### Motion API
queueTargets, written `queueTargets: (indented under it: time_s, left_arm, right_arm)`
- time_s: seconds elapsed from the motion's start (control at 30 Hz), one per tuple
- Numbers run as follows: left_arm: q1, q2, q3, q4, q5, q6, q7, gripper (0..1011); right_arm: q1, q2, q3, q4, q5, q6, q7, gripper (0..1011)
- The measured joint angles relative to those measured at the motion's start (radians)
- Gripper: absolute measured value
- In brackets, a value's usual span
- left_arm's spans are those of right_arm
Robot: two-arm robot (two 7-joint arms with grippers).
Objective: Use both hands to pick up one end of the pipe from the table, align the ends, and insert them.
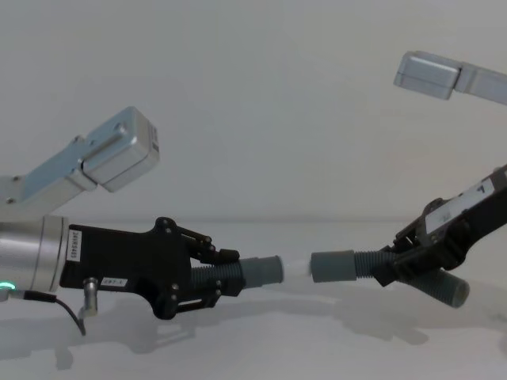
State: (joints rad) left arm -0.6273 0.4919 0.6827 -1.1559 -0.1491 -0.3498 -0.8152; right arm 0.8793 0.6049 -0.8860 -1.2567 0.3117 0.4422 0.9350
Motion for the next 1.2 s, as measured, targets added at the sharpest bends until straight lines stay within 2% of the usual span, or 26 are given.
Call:
queueTargets:
  time_s: [0.57, 1.2]
  left_arm:
    - [0.0, 0.0, 0.0, 0.0, 0.0, 0.0, 0.0, 314]
    - [0.0, 0.0, 0.0, 0.0, 0.0, 0.0, 0.0, 314]
  right_arm:
    - [0.005, -0.004, 0.0, 0.004, -0.004, -0.005, 0.001, 274]
    - [0.022, -0.019, -0.017, 0.026, -0.006, -0.014, 0.023, 274]
